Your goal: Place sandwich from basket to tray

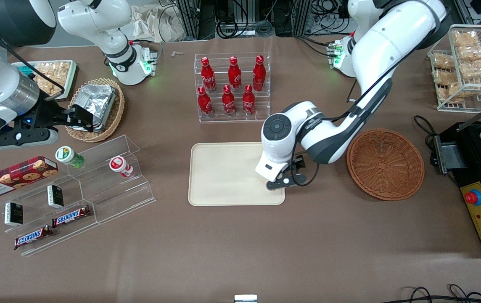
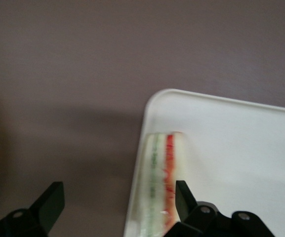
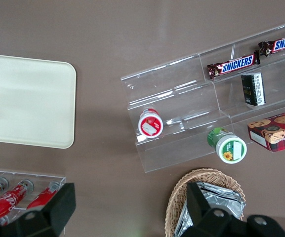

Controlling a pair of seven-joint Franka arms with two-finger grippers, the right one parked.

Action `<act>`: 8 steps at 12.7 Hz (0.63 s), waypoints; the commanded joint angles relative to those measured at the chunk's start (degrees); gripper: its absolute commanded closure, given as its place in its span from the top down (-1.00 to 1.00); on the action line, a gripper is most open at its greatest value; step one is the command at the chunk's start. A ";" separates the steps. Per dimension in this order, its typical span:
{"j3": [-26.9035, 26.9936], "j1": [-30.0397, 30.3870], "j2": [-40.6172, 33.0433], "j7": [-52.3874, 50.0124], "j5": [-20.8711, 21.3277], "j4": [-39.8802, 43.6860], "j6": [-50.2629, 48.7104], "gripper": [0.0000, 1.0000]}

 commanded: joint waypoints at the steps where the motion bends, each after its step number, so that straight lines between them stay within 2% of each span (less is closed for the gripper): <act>1: -0.44 3.20 -7.94 -1.78 -2.01 -3.46 -3.18 1.00; 5: -0.09 7.86 -17.17 -1.17 -8.78 -3.91 -7.49 1.00; 8: 0.78 9.63 -19.65 -0.82 -9.93 -3.91 -7.31 1.00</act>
